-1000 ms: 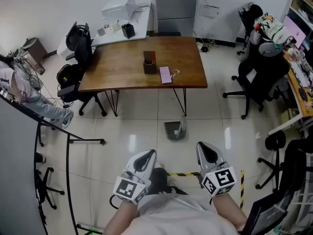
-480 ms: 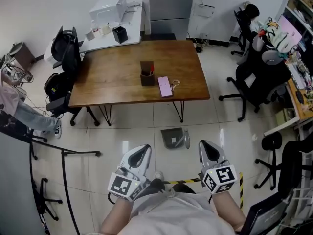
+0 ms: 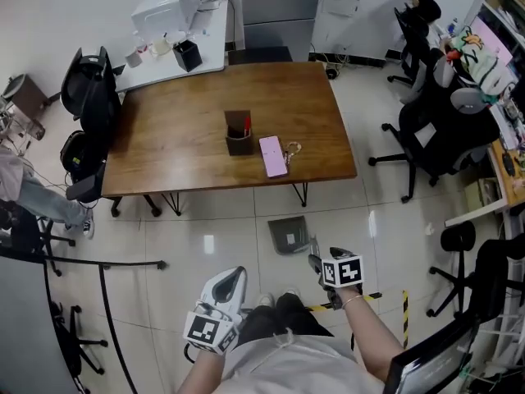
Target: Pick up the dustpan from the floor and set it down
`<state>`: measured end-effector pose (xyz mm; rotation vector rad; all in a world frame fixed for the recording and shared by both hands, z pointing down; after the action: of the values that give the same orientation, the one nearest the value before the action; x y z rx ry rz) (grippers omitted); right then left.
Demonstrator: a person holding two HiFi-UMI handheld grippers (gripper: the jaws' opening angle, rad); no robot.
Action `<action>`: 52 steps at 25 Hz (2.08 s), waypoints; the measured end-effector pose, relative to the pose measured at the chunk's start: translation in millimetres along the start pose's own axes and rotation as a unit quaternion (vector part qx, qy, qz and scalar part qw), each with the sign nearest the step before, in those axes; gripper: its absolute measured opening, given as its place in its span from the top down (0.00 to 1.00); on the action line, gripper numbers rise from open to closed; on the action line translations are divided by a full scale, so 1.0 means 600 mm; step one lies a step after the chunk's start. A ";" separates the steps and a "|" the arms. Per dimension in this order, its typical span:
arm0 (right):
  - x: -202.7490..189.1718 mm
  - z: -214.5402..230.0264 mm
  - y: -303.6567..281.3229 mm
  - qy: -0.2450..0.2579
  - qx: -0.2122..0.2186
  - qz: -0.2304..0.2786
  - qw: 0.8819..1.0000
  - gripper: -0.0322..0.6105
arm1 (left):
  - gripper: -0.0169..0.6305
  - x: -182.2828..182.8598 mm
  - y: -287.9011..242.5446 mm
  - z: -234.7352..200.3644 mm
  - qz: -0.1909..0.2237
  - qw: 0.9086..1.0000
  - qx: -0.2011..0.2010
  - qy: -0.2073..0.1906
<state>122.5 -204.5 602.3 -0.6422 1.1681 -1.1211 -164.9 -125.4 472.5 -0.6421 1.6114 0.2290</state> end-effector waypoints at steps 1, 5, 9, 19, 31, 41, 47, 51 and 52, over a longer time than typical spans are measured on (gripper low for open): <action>-0.002 0.016 -0.033 -0.012 -0.002 -0.037 0.999 0.51 | 0.95 -0.013 -0.006 -0.003 -0.008 1.000 0.000 0.004; -0.005 0.052 -0.142 -0.035 -0.006 -0.118 0.992 0.51 | 0.95 -0.055 -0.032 -0.026 -0.025 0.999 0.014 0.016; -0.027 0.063 -0.234 -0.043 -0.003 -0.200 0.979 0.70 | 0.95 -0.104 -0.049 -0.046 -0.034 0.999 0.020 0.021; -0.025 0.048 -0.256 -0.056 0.035 -0.176 0.982 0.92 | 0.95 -0.140 -0.047 -0.064 -0.033 0.999 0.015 0.024; -0.046 -0.054 0.004 -0.072 0.070 -0.101 0.990 0.94 | 0.95 0.002 0.063 -0.050 -0.007 1.000 -0.018 -0.005; -0.192 -0.072 0.191 -0.050 0.109 -0.017 0.993 0.94 | 0.95 -0.007 0.202 0.080 0.045 0.998 0.016 -0.028; -0.283 -0.074 0.278 -0.017 0.130 0.004 0.991 0.94 | 0.95 -0.035 0.292 0.198 0.053 0.997 0.035 -0.034; -0.318 -0.068 0.315 -0.013 0.136 0.007 0.991 0.94 | 0.95 -0.046 0.335 0.236 0.061 0.996 0.043 -0.038; -0.326 -0.067 0.320 -0.013 0.136 0.007 0.991 0.94 | 0.95 -0.047 0.343 0.241 0.063 0.996 0.044 -0.041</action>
<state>153.1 50.3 497.7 -0.4357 0.9740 -1.2297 -150.1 123.7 431.6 -0.4578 1.5750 0.2732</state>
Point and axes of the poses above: the fingertips, and each gripper's own axes: y backward along the fingers, z to its right, x out of its top, the point moved 9 cm from there along y, backward along the fingers, and after that the axes turned 8 degrees about -y, right-handed, at the moved point
